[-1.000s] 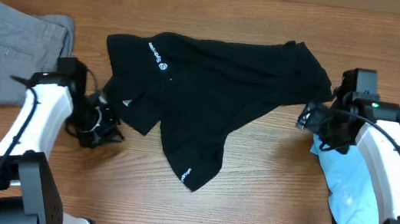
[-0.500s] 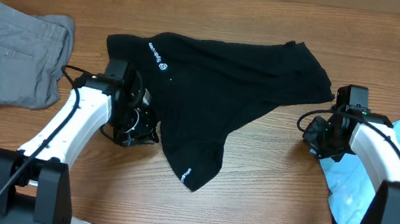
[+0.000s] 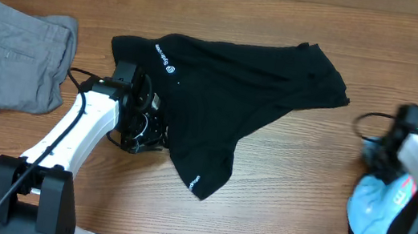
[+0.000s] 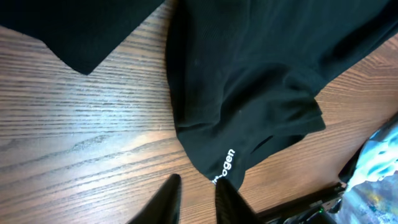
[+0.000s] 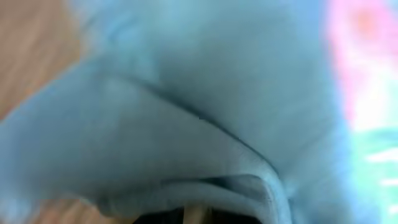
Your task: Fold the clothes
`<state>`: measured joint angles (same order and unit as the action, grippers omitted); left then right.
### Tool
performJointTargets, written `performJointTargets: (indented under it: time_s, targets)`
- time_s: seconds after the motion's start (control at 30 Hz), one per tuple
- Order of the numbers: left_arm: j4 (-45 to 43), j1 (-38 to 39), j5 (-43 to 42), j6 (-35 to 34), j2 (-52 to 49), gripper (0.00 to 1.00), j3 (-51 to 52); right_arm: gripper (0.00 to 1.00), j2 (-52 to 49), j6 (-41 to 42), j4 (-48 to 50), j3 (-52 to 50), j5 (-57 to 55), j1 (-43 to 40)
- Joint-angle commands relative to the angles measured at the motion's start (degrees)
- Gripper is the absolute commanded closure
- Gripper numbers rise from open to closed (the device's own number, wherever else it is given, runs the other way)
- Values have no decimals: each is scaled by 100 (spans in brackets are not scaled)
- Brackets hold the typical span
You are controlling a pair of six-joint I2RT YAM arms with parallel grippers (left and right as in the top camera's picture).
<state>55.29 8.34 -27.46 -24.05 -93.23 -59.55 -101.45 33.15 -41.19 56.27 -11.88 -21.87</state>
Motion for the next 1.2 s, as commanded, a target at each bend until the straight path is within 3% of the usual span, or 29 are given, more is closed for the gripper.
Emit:
performJointTargets:
  time_s: [0.0,0.2,0.37,0.67,0.8,1.17]
  targets:
    - [33,44,-68,-42,76,72,0,81,-186,732,7,-37,184,-876]
    - [7,201,-63,-79,72,54,26,78,-175,-837,389,44,2903,-1209]
    - [-52,352,-20,-197,72,42,26,64,-81,-1961,251,254,4218,-772]
    - [-22,472,-13,-376,72,35,44,38,321,-2120,20,348,4197,4]
    - [-190,632,101,-699,72,31,201,37,321,-2120,-61,345,4170,55]
    - [-1567,1239,105,-2044,72,33,1108,36,319,-2120,-221,345,3893,55]
